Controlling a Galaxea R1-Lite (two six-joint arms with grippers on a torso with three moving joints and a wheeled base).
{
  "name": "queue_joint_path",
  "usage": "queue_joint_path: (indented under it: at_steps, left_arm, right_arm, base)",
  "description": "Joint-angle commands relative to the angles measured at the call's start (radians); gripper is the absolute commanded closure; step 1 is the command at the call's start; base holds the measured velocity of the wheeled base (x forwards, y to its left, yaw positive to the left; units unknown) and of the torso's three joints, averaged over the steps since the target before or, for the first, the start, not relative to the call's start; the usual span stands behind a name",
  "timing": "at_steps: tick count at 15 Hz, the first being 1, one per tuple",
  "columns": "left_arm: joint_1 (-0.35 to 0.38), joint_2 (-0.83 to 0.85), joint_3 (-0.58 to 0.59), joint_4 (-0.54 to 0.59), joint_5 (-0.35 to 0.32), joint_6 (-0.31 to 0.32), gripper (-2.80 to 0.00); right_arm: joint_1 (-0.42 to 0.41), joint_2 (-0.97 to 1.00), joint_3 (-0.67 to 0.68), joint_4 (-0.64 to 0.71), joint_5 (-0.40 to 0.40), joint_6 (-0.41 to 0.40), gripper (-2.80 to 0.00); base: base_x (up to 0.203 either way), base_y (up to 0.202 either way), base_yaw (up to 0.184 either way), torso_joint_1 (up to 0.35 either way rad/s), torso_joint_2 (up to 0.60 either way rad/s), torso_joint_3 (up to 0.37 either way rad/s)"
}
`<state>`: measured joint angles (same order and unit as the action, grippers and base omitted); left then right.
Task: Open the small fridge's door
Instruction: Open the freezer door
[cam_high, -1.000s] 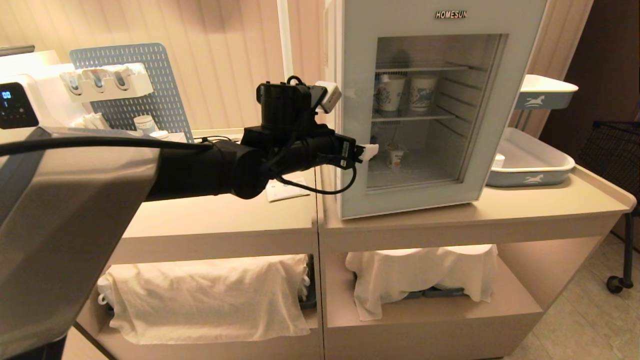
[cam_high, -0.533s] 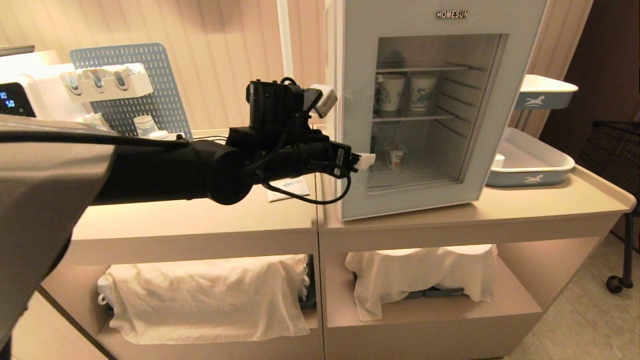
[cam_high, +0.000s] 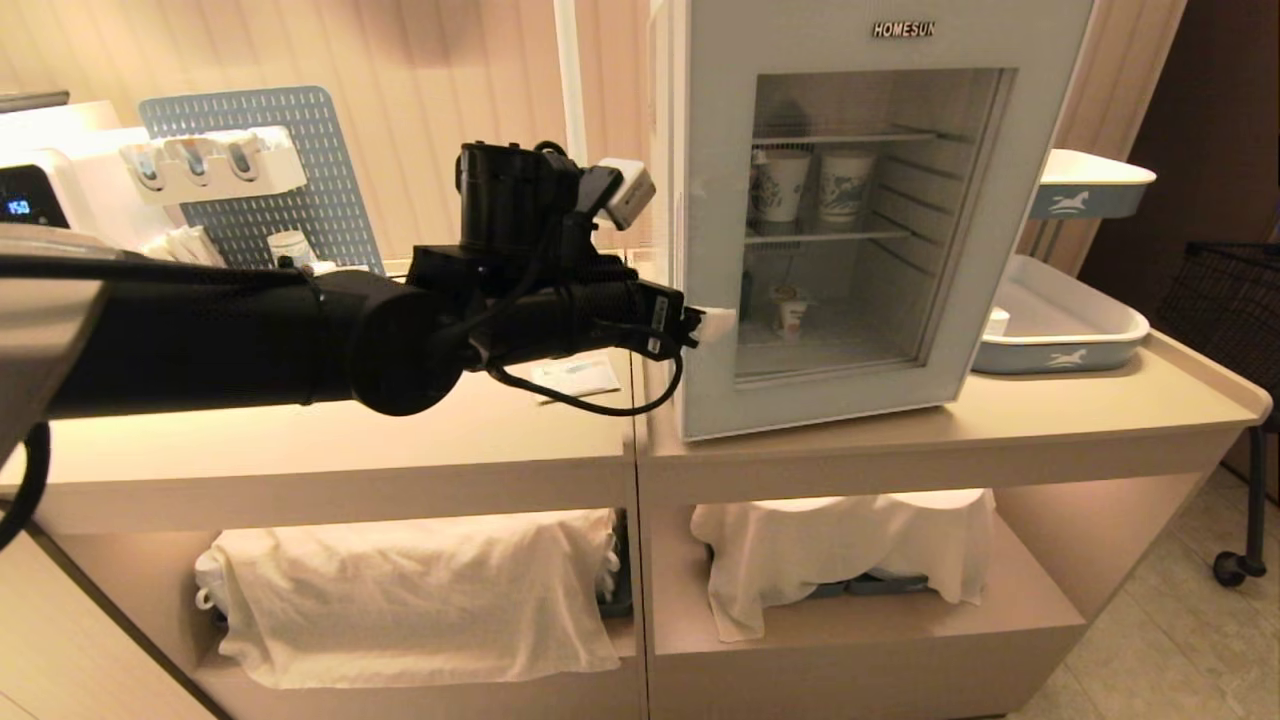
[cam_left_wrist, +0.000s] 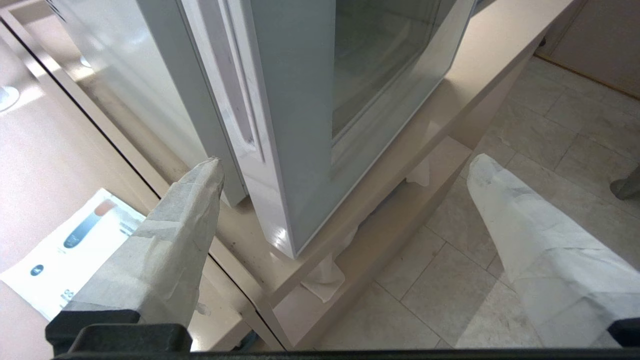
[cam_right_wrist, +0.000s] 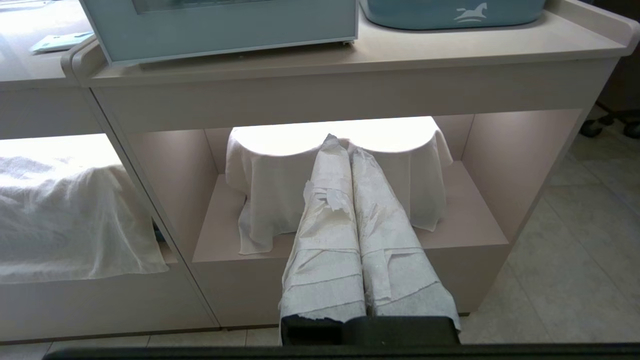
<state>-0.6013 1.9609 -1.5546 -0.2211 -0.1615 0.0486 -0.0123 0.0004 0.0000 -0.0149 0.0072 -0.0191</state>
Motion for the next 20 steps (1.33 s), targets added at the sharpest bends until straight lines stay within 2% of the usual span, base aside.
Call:
queue_joint_path:
  at_steps: [1,3,11,15,20]
  left_arm:
    - [0.0,0.008,-0.014,-0.001,-0.001,0.001,-2.8]
    - [0.0,0.032,-0.027,-0.013,-0.001,-0.002,-2.8]
    - [-0.001,0.211,-0.277,-0.013,0.001,-0.013,-2.8]
    - [-0.006,0.286,-0.359,-0.015,0.012,-0.019,-2.8]
    - [-0.024,0.323,-0.375,-0.02,0.018,-0.035,-2.8]
  right_arm:
    - [0.0,0.0,0.011,0.0,0.0,-0.001,0.0]
    - [0.0,0.0,0.011,0.0,0.0,-0.001,0.0]
    - [0.0,0.0,0.011,0.0,-0.001,-0.001,0.0]
    - [0.0,0.0,0.011,0.0,0.0,0.0,0.0]
    - [0.0,0.0,0.011,0.0,0.0,-0.001,0.0]
  base:
    - [0.0,0.0,0.0,0.0,0.0,0.0]
    - [0.0,0.0,0.0,0.0,0.0,0.0]
    - [0.0,0.0,0.0,0.0,0.0,0.0]
    - [0.0,0.0,0.0,0.0,0.0,0.0]
    - [0.0,0.0,0.0,0.0,0.0,0.0]
